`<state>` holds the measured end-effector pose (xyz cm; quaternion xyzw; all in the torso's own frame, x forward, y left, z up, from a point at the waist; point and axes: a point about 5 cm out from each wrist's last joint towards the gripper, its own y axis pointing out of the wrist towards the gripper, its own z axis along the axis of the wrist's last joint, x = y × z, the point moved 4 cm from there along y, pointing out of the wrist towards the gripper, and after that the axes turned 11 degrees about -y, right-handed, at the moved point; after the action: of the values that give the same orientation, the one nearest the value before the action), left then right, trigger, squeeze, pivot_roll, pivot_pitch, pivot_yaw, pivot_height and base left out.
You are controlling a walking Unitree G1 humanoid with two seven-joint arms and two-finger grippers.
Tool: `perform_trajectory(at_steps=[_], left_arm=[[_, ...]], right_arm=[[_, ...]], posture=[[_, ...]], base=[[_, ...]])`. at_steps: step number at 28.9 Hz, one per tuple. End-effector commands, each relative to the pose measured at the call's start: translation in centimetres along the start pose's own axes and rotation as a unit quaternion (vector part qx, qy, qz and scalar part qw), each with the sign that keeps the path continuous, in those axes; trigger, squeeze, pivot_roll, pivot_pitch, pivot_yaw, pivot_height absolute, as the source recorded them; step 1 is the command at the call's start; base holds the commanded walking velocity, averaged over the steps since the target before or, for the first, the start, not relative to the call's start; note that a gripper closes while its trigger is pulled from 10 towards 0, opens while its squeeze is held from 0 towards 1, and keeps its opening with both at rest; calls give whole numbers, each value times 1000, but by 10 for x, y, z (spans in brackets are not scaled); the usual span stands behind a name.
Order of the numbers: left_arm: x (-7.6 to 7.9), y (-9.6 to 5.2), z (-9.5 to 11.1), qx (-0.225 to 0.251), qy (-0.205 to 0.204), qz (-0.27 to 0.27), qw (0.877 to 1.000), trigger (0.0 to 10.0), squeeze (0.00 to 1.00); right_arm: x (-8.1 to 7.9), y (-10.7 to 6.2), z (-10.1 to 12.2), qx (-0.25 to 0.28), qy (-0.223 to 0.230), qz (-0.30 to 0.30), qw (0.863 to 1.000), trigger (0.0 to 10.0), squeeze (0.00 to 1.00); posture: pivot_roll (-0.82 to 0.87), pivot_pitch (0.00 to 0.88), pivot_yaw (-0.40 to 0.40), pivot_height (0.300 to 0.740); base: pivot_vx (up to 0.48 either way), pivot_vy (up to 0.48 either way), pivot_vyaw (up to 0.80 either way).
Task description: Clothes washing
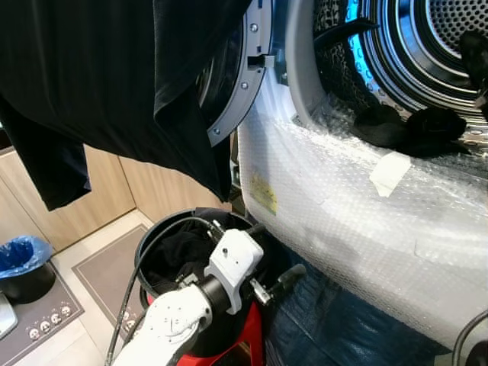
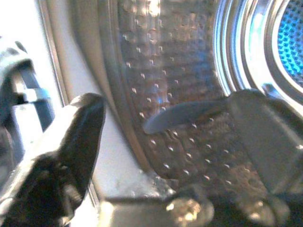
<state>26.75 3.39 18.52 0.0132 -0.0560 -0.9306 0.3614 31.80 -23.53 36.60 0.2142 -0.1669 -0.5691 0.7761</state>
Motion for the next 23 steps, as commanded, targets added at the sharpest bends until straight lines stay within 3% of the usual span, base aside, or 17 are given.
perform_trajectory(at_steps=[1, 8, 10, 12, 13, 23], left_arm=[[-9, -1, 3, 9, 9, 17, 1000, 10000, 0], [-25, -3, 6, 26, -8, 56, 998, 10000, 0], [-32, -4, 2, 23, -8, 72, 997, 10000, 0], [-34, -4, 1, 23, -9, 78, 997, 10000, 0], [-38, -5, -2, 19, -11, 86, 996, 10000, 0], [-44, -13, -18, 7, 0, 113, 994, 10000, 0]], right_arm=[[-14, -5, 9, 28, 8, 41, 999, 10000, 0], [-45, -35, -6, 38, 68, 158, 984, 10000, 0], [-62, -54, -15, 31, 82, 219, 972, 10000, 0], [-68, -60, -19, 25, 86, 239, 967, 10000, 0], [-76, -72, -31, -2, 97, 267, 959, 10000, 0], [-92, -107, -72, -87, 131, 326, 932, 10000, 0]], posture=[[-65, 0, 28, 740], [-59, 0, 36, 740], [-56, 0, 36, 740], [-55, 0, 36, 740], [-54, 0, 34, 740], [-48, 0, 37, 740]], base=[[0, 0, 0], [0, 0, 0], [0, 0, 0], [0, 0, 0], [0, 0, 0], [0, 0, 0]])
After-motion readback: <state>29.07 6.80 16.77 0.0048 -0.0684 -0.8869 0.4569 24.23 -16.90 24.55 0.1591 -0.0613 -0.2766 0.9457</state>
